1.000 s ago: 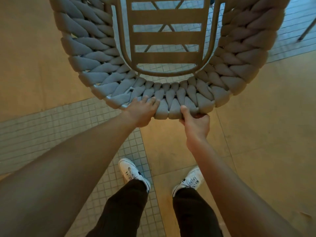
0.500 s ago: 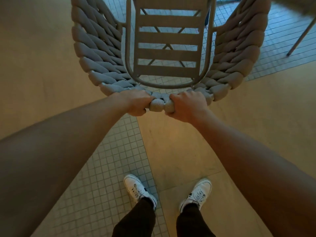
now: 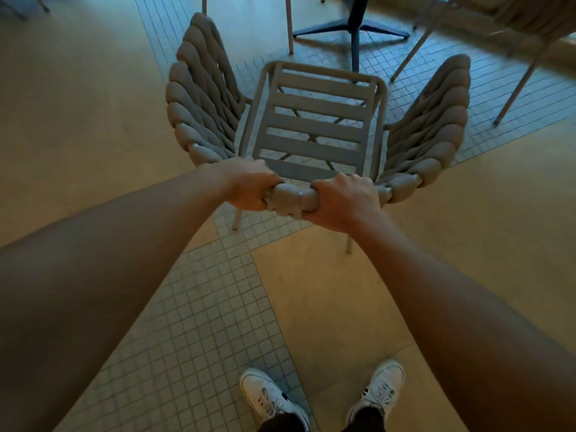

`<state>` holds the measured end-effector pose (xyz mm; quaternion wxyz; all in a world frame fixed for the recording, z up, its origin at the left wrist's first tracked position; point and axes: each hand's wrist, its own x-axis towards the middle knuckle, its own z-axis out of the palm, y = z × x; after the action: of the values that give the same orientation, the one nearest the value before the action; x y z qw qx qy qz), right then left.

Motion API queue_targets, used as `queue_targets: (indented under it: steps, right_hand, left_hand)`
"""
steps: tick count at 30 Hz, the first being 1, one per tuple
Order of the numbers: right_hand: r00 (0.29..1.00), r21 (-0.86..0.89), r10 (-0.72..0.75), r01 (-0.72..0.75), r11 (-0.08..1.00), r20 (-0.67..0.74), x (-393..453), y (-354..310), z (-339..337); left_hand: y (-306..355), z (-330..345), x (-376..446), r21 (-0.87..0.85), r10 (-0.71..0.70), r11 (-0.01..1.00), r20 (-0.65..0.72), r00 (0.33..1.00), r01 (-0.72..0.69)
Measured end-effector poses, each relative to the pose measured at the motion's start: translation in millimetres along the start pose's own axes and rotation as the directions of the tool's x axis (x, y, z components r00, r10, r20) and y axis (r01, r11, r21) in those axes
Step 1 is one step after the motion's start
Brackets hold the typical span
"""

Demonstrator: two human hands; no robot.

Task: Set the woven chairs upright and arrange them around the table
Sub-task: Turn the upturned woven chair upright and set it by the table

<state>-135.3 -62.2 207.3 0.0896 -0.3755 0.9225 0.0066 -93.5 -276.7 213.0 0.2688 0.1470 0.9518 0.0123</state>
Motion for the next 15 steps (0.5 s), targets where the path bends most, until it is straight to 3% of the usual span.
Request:
queue_targets:
  steps: [8, 15]
  right_hand:
    - [1.0, -0.006, 0.011, -0.011, 1.0, 0.026, 9.5, 4.8, -7.2]
    - [0.999, 0.011, 0.014, -0.014, 1.0, 0.03, 24.2, 13.5, -12.4]
  left_hand:
    - [-12.4, -2.8, 2.1, 0.01, 0.063, 0.998, -0.193, 0.979, -0.062]
    - [-23.4, -7.4, 19.7, 0.018, 0.057, 0.998, -0.237, 0.97, -0.054]
